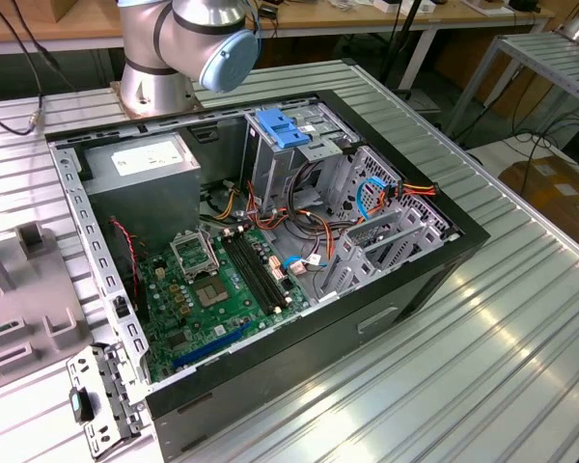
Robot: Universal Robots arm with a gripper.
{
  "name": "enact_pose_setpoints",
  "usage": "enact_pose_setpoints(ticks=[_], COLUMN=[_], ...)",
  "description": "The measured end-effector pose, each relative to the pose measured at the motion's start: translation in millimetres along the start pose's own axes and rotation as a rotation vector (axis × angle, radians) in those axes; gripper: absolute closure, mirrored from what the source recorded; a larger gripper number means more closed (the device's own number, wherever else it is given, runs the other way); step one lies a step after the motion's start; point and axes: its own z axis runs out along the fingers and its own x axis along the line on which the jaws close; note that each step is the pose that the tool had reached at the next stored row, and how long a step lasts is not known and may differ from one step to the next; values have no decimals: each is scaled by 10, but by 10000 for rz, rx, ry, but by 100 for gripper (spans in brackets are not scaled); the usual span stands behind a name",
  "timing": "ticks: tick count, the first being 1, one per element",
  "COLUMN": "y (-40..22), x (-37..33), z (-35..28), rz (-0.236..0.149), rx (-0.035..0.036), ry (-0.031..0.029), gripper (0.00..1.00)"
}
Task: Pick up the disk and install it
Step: 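Pick up the disk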
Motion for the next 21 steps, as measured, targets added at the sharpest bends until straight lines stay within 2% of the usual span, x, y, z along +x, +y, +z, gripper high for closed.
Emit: enact_pose_setpoints(ticks=[11, 21], y=[-3, -5], x=[-9, -16], z=[-170, -290], rz=[0, 0], rx=[-1, 0], ry=[0, 0], gripper=[63, 63])
